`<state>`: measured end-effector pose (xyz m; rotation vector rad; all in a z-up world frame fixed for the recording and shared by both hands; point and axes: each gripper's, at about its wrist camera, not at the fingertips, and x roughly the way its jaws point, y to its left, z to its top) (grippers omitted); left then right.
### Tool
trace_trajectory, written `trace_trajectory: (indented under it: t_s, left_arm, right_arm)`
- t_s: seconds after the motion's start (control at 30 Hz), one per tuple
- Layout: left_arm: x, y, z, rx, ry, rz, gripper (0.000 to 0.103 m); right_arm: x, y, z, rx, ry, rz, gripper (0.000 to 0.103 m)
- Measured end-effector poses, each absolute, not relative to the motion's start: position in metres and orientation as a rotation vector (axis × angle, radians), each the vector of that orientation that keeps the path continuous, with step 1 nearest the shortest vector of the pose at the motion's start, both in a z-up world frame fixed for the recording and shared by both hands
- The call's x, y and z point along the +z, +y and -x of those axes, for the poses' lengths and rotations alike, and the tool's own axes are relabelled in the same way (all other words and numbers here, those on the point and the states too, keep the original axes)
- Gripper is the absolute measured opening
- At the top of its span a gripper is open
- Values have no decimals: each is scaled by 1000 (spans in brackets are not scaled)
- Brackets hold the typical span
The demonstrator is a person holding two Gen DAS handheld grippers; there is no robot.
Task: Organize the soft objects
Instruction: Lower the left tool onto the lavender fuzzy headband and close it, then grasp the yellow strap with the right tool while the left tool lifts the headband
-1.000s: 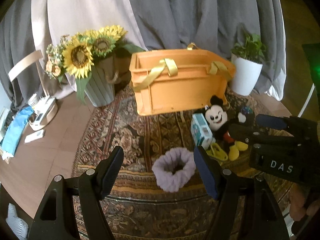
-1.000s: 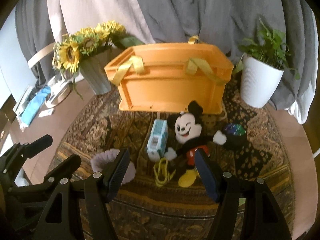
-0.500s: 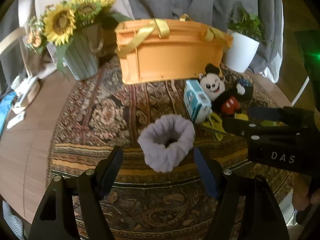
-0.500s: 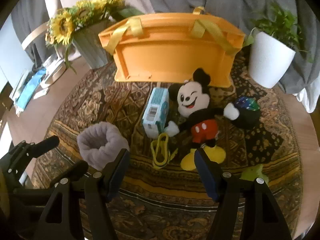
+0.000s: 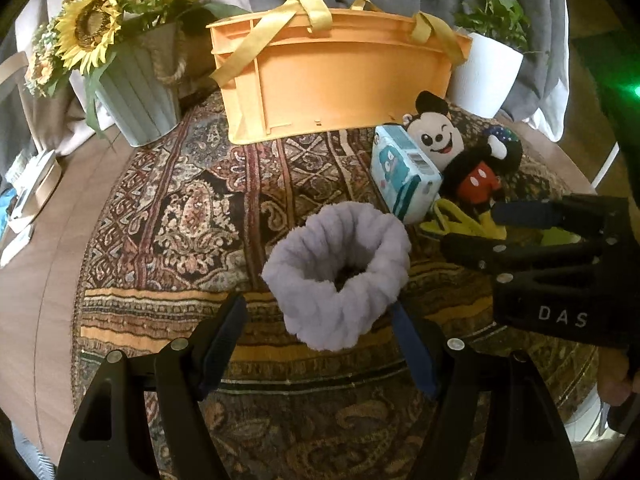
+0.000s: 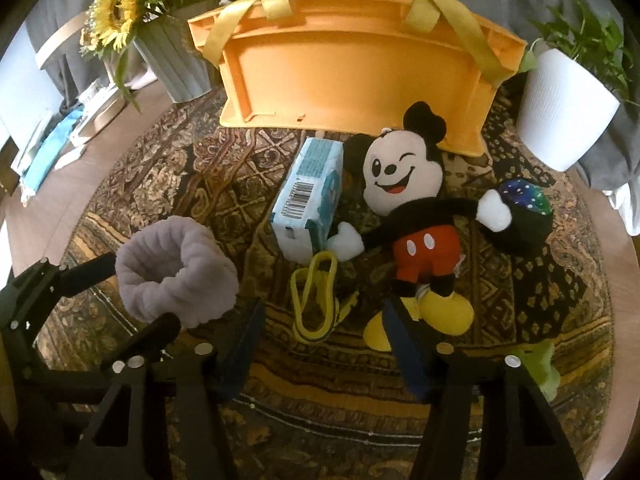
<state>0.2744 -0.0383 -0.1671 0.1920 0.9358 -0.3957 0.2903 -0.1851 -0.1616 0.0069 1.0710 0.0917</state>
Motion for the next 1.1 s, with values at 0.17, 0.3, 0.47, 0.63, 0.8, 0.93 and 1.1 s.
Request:
trace_trajectory:
  t_s: [0.17,0.3,0.47,0.63,0.8,0.93,1.1]
  left_arm:
    - [-170,-41,-283,-406,927,-186,73]
    - [-171,-42,-289,-410,925,-165,72]
    - [-171,-43,-295,-418,922,-126,49]
    - [-169,-43,-293,-419,928,-101,31]
    - [-165,-44,-288,-413,929,-90,28]
    - [-162,-42,-286,-390,930,-76,28]
    - [-153,-41,-280,-374,905,-69,28]
  right_arm:
    - [-169,-186,-299,94,1093,-14,53]
    - [-173,-185,-302,101,1101,-20,44]
    - [-177,-187,-304,106,1114,-48,39]
    - [-175,-187,-302,107,1097,-40,31]
    - [-173,-188,-298,109,1088,-42,27]
    - [-169,-189,-293,113,1082,-54,26]
    - [-163,-191,-288,114,1069,-72,26]
